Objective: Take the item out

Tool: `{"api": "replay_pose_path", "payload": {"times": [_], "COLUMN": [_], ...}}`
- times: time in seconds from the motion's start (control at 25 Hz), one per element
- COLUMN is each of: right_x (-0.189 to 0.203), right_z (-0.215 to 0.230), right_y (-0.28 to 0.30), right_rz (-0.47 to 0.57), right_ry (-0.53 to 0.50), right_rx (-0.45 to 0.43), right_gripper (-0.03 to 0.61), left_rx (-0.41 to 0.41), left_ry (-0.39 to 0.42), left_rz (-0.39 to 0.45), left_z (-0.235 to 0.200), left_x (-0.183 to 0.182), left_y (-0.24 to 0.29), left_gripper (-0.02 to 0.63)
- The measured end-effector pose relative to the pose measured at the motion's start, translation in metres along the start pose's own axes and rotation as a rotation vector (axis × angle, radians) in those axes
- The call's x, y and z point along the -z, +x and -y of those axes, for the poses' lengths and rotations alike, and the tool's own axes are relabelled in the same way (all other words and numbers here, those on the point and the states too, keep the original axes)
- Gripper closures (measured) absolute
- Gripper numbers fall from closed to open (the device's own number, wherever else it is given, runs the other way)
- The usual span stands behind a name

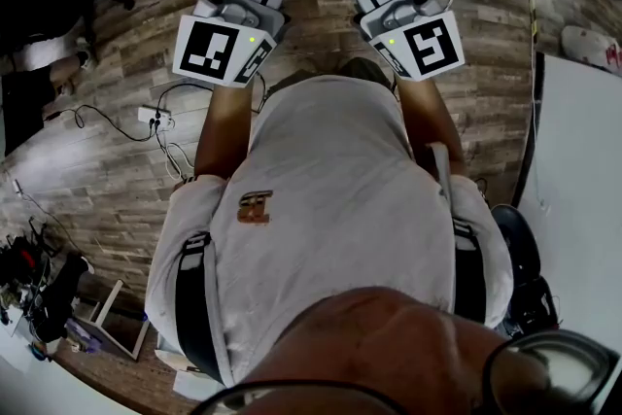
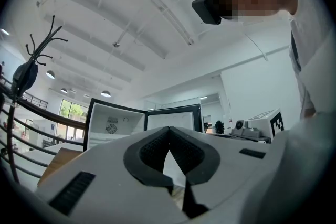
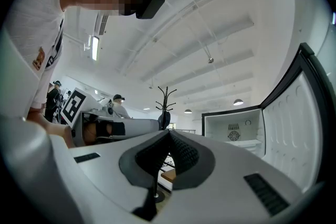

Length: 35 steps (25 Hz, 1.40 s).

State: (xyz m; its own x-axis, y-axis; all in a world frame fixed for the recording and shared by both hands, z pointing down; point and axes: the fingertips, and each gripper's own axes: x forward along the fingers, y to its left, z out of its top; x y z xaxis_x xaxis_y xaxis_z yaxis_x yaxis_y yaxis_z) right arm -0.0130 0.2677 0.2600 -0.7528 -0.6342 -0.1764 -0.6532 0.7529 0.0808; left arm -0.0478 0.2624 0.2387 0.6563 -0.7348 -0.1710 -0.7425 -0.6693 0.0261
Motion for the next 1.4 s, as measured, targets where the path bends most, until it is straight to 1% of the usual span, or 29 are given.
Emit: {"api": "replay_pose_path", "payload": {"times": [0.12, 0.28, 0.44, 0.76, 1.12, 1.4], "right_x": [0.003, 0.000, -0.002, 0.006, 0.010, 0.025], "right_z": [-0.005, -0.013, -0.022, -0.027, -0.009, 0.022], "right_y": [0.010, 0.008, 0.016, 0.029, 0.039, 0.072], "right_rz": [-0.001, 0.002, -0.001, -0.007, -0.014, -0.016], "right_ry": [-0.001, -0.003, -0.008, -0.019, -0.024, -0.017], "right_rx": [0.004, 0.006, 0.009, 0.018, 0.023, 0.008], "right_gripper": [0.545, 0.545, 0.545, 0.545, 0.545, 0.545], "left_rx": [0.002, 0.004, 0.004, 0.014, 0.011, -0.002], "left_ry": [0.002, 0.009, 0.009, 0.007, 0.007, 0.012], "left_rz": [-0.001, 0.000, 0.008, 0.016, 0.018, 0.005], "left_z": [-0.010, -0.009, -0.017, -0.032, -0.046, -0.079], "left_x": [0.000, -0.005, -0.011, -0.007, -0.006, 0.005], "left_y": [-0.006, -0.014, -0.024, -0.030, -0.014, 0.015], "left_gripper": [0.595, 0.595, 0.595, 0.595, 0.595, 0.595]}}
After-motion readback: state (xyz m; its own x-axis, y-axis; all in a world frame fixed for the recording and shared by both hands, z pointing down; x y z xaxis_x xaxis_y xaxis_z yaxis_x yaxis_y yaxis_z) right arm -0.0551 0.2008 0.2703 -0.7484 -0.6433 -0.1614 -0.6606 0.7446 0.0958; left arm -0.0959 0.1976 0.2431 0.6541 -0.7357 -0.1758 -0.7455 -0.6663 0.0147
